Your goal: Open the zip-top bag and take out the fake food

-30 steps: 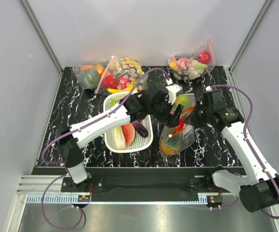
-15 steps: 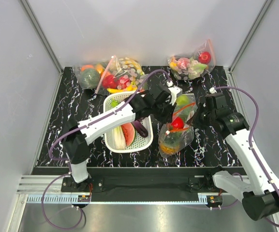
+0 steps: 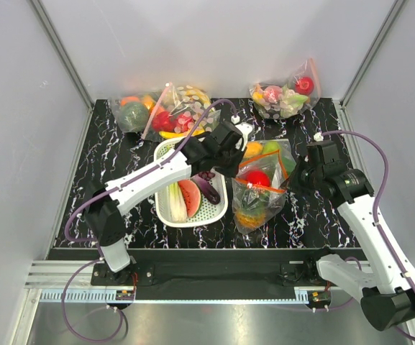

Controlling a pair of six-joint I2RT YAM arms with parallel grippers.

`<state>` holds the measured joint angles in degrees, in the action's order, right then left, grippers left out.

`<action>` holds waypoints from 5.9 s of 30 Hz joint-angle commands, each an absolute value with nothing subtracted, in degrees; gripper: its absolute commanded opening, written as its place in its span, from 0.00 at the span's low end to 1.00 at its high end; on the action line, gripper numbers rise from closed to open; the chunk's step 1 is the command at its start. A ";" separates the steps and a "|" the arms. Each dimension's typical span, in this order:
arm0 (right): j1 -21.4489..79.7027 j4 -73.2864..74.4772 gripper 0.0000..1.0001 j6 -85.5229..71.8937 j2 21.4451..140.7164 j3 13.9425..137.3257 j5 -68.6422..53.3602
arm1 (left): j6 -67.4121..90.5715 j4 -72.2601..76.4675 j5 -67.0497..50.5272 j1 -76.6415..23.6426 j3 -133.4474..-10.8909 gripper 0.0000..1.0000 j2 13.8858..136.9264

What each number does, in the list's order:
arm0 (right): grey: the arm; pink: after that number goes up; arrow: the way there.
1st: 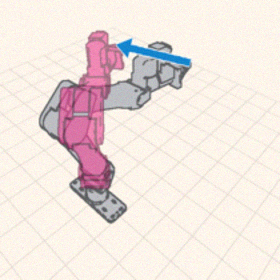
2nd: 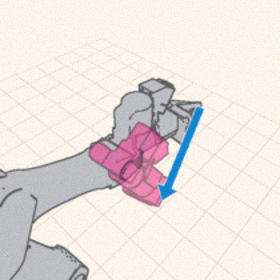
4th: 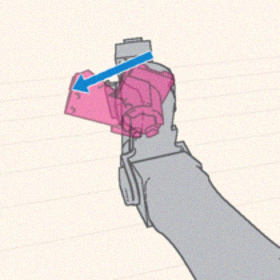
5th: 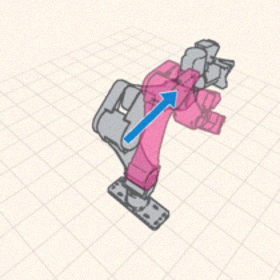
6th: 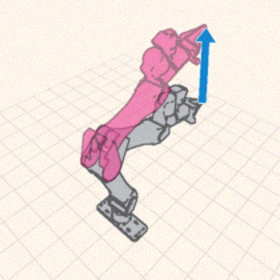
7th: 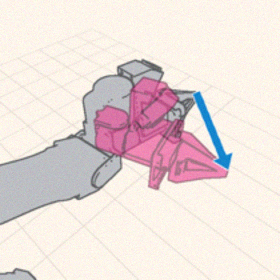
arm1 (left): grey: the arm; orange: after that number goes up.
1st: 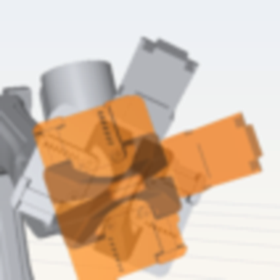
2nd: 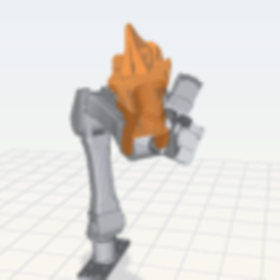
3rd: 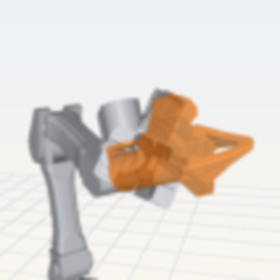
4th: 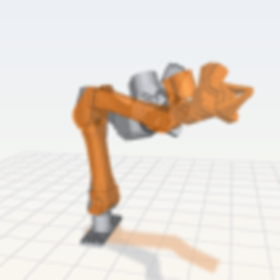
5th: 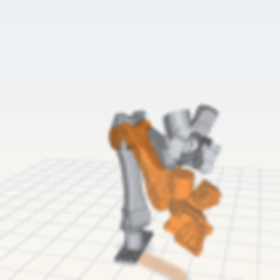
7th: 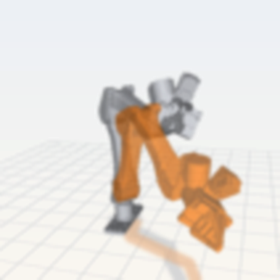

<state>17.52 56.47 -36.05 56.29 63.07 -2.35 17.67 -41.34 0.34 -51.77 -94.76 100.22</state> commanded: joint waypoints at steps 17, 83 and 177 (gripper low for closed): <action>24.87 52.56 0.00 -37.62 59.85 66.18 1.84 | 17.14 -39.11 -8.43 -51.33 -110.92 0.69 98.87; 27.07 54.23 0.00 -40.52 53.70 64.34 4.66 | 10.72 -47.81 -9.58 -58.36 -103.80 0.68 105.21; 20.39 49.04 0.00 -35.42 61.87 54.14 -4.49 | 20.04 -33.57 -32.08 -42.10 -97.82 0.00 100.82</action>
